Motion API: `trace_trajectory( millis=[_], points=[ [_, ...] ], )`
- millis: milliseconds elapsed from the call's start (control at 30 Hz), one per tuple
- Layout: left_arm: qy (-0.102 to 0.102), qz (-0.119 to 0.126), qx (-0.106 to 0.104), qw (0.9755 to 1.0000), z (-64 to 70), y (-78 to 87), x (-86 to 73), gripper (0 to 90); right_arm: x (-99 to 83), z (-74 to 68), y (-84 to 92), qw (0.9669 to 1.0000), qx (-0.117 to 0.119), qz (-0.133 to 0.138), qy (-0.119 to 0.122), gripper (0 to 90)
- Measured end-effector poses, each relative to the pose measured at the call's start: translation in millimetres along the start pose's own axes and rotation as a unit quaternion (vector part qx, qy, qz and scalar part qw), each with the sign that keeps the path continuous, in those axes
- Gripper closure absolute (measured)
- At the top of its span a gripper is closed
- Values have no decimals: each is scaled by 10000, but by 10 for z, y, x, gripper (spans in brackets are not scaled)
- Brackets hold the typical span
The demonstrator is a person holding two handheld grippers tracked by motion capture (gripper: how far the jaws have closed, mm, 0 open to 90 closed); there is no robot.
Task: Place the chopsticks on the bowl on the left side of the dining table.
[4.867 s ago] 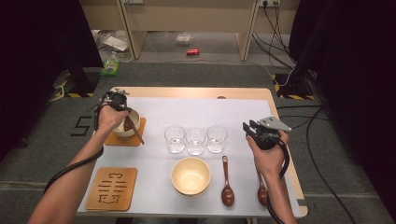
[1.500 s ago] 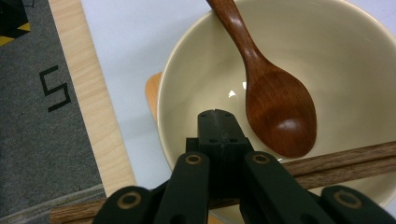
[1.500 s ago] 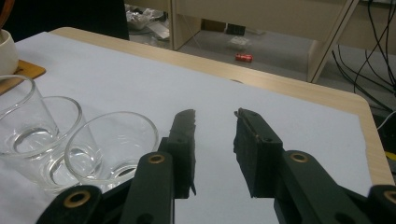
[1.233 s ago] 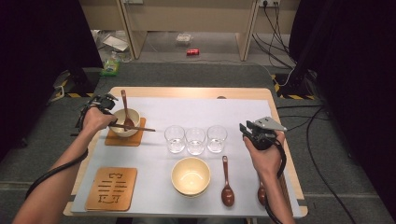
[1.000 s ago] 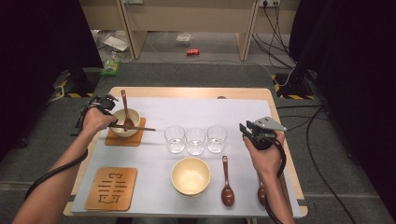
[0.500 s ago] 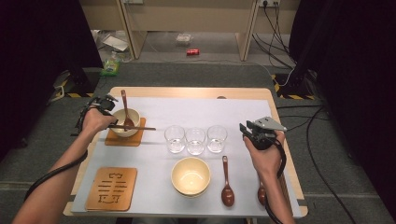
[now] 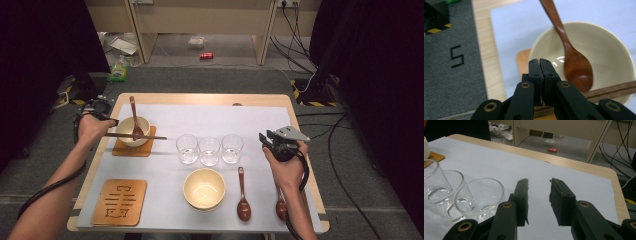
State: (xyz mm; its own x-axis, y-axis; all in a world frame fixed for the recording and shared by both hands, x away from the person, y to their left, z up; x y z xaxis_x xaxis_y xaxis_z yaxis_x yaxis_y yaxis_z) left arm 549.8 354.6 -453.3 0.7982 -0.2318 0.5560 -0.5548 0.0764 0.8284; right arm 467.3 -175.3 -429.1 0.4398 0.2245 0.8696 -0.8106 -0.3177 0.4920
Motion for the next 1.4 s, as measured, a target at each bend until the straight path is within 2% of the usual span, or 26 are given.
trace_trajectory(
  millis=[200, 400, 500, 667, 800, 1100, 1233, 1400],
  points=[
    [233, 148, 433, 9987, -315, 92, -88, 884, -42, 43, 35, 10000, -51, -26, -25, 673],
    [321, -191, 625, 9973, -532, 39, -313, 882, -76, 75, 47, 9999, -80, -73, -53, 670],
    [346, -279, 667, 9968, -579, -6, -388, 882, -92, 77, 44, 9999, -87, -99, -61, 669],
    [400, -334, 631, 9966, -598, -57, -446, 883, -100, 77, 39, 9999, -92, -120, -52, 669],
    [413, -350, 544, 9970, -576, -74, -446, 883, -92, 81, 38, 9999, -91, -115, -36, 669],
    [378, -336, 486, 9975, -538, -75, -427, 884, -101, 84, 37, 9999, -87, -112, -42, 667],
    [383, -295, 534, 9974, -551, -64, -414, 882, -97, 89, 42, 9999, -92, -104, -52, 666],
    [434, -124, 569, 9974, -549, -31, -374, 865, -97, 85, 39, 9999, -91, -124, -48, 665]
  ],
)
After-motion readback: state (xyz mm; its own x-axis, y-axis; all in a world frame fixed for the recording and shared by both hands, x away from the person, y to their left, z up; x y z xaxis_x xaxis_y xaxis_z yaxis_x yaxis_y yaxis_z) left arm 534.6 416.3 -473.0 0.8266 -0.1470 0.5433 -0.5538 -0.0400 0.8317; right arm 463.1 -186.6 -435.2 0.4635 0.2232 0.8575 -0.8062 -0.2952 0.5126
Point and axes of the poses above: each handheld gripper's, and its own axes: y roughly backward along the jaws, x roughly out of its top, z roughly to its right, the point moved 8 cm from there along -y, roughly forward along the jaws, and after that the axes turned 3 degrees about -z, right-handed, at the moved point
